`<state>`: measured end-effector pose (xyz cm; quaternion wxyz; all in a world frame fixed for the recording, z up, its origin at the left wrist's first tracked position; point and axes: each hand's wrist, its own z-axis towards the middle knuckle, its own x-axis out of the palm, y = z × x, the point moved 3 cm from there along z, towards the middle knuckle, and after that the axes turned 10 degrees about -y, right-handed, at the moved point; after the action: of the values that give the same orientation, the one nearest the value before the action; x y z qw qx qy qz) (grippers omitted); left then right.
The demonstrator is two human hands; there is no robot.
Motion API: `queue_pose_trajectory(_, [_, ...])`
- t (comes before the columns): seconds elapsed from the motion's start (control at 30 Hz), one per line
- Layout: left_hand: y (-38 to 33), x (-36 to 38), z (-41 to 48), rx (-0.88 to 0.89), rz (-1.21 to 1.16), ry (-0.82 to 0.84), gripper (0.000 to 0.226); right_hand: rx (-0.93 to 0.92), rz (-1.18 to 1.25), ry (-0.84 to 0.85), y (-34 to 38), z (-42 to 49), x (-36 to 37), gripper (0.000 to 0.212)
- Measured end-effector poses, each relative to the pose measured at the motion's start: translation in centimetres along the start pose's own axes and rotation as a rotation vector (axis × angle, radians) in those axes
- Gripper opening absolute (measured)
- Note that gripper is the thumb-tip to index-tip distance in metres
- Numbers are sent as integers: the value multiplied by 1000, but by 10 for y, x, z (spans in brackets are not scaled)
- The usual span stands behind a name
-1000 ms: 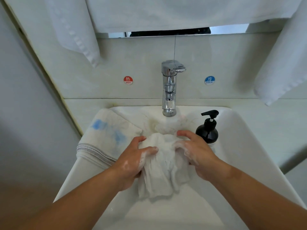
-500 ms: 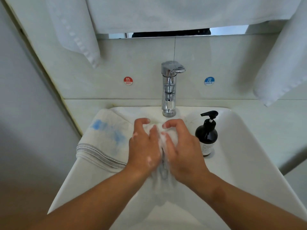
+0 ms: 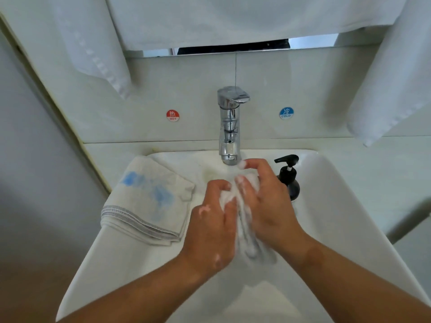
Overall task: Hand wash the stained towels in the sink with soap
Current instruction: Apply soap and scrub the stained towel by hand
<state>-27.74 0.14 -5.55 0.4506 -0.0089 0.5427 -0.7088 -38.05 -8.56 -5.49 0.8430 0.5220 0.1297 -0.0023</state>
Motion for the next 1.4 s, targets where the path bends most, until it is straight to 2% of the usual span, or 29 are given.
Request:
queue_pose_trajectory(0.1, [14,-13,14,34,95,150,28,103,-15,134,-19,5,-6,16])
queue_pose_trajectory(0.2, [45,-25,23,-25,313,359,55,254,-136,429,-40,6,-12,44])
queue_pose_trajectory(0.27, [62,-30,20,-68,439,503,57,329,-278,606,-43,5,-15,54])
queue_pose_trajectory(0.4, [81,-40,10,-111,603,643,46,192,-736,831,-34,1,-16,33])
queue_pose_trajectory(0.47, [80,-42,9,-69,706,629,44,203,-913,847,-33,-3,-19,38])
queue_pose_trajectory(0.53, [75,-40,12,-10,758,619,56,170,-1026,814,-29,-3,-21,58])
queue_pose_trajectory(0.57, [75,-35,13,17,750,639,70,128,-1025,823,-28,-3,-20,73])
queue_pose_trajectory(0.63, [75,-21,11,26,718,757,106,47,-920,910,-31,-8,-10,113])
queue_pose_trajectory(0.7, [82,-6,7,12,742,863,128,42,-862,1011,-39,-18,2,139])
queue_pose_trajectory(0.83, [87,9,13,92,827,850,140,35,-932,951,-52,-20,15,145])
queue_pose_trajectory(0.93, [82,10,12,99,755,895,120,60,-940,941,-54,-24,19,139])
queue_pose_trajectory(0.97, [82,11,9,117,712,920,106,61,-914,950,-57,-26,19,126])
queue_pose_trajectory(1.03, [83,10,1,196,670,938,81,-2,-860,980,-61,-32,18,77])
queue_pose_trajectory(1.07, [84,10,-2,241,660,930,76,-66,-857,986,-60,-34,17,58])
queue_pose_trajectory(1.13, [93,10,-2,276,644,882,69,-190,-879,970,-55,-34,16,37])
queue_pose_trajectory(1.27, [104,5,4,424,587,799,34,-356,-943,910,-33,-28,16,23])
queue_pose_trajectory(1.3, [104,1,7,414,543,791,27,-363,-960,900,-30,-26,15,21])
queue_pose_trajectory(1.33, [102,-4,10,352,467,793,25,-339,-944,876,-28,-23,12,19])
queue_pose_trajectory(1.4, [95,-15,16,190,316,798,35,-212,-802,817,-24,-18,6,19])
